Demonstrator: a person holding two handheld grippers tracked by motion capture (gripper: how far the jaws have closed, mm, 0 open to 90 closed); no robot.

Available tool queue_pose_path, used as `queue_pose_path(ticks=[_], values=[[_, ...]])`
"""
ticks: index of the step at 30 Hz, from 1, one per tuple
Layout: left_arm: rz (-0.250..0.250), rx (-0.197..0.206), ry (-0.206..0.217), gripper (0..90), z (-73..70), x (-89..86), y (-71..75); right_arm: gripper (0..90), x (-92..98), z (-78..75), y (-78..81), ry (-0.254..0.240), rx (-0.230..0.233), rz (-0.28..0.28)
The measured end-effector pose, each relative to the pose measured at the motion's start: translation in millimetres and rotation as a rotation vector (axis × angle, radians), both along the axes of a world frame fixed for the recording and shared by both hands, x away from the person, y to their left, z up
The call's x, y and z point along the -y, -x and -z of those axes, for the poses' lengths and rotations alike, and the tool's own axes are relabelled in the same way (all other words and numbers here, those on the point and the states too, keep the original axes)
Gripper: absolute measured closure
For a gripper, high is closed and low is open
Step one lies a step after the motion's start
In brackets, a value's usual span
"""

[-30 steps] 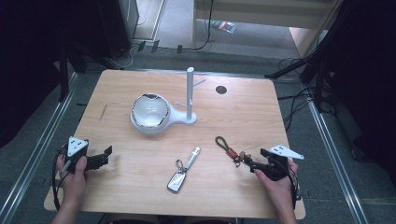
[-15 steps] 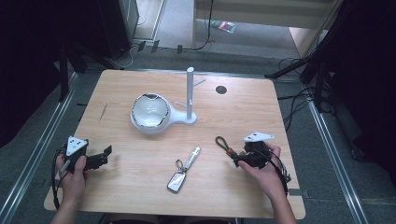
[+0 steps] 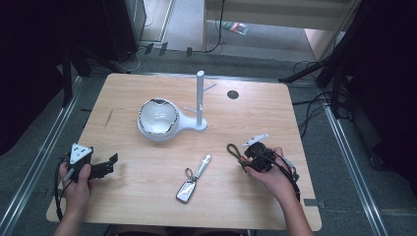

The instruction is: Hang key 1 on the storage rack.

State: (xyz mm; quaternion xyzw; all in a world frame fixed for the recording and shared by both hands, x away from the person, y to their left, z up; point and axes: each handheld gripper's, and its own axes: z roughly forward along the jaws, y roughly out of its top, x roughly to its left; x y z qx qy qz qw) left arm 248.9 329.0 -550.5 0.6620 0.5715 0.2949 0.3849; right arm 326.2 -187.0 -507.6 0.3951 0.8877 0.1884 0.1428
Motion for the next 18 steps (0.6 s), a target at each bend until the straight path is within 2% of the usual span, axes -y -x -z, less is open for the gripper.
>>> queue_pose_path(ticks=[8,18], values=[[-0.001,0.0,0.001,6.9,0.0,0.0,-0.1,54.8,-6.7,-4.4,-7.9,0.067,-0.092,-0.017],[0.0,0.0,0.002,6.9,0.0,0.0,-0.1,58.1,-17.4,-0.3,-12.8,0.152,-0.149,-0.037]])
